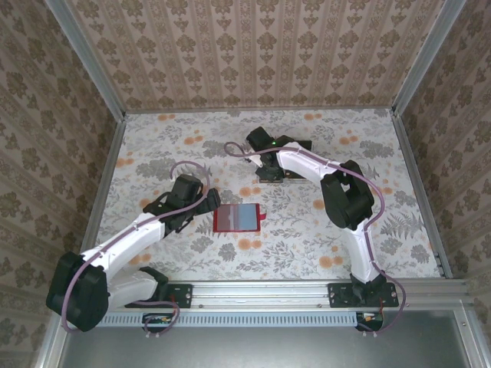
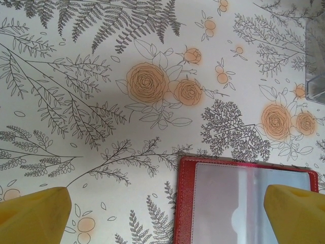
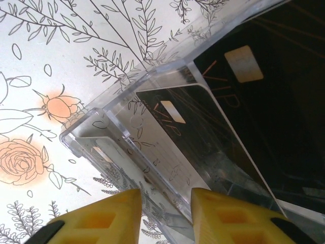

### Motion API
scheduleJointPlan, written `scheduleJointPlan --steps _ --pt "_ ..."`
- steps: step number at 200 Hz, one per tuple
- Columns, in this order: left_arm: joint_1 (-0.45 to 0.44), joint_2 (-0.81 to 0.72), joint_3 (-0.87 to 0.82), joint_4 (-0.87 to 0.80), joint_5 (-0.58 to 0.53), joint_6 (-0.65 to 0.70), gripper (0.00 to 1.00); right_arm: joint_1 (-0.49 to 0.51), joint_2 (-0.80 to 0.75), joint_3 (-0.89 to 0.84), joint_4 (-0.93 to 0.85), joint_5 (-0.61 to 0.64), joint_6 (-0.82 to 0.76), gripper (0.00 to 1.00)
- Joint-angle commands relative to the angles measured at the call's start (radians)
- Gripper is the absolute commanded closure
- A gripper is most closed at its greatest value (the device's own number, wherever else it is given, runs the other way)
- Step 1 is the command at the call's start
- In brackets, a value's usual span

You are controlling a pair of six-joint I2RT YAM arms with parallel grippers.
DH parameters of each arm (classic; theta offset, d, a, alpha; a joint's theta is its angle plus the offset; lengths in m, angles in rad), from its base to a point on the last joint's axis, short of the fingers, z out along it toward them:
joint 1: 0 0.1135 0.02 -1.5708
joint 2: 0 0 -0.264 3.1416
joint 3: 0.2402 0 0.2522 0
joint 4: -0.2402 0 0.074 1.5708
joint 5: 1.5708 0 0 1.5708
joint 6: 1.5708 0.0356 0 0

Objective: Put the credit cards into the card holder

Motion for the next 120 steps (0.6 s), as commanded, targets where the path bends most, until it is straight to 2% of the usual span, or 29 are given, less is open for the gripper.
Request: scheduleJointPlan --steps 1,120 --pt "0.011 0.000 -0.015 0.013 0.011 -0.001 0.00 0.001 0.010 0.022 -0.036 0.025 -0.007 0.73" --pt "0.013 -0.003 -0.025 0.019 0.009 0.001 0.00 0.029 0.002 0.017 -0.042 0.043 -0.030 0.91"
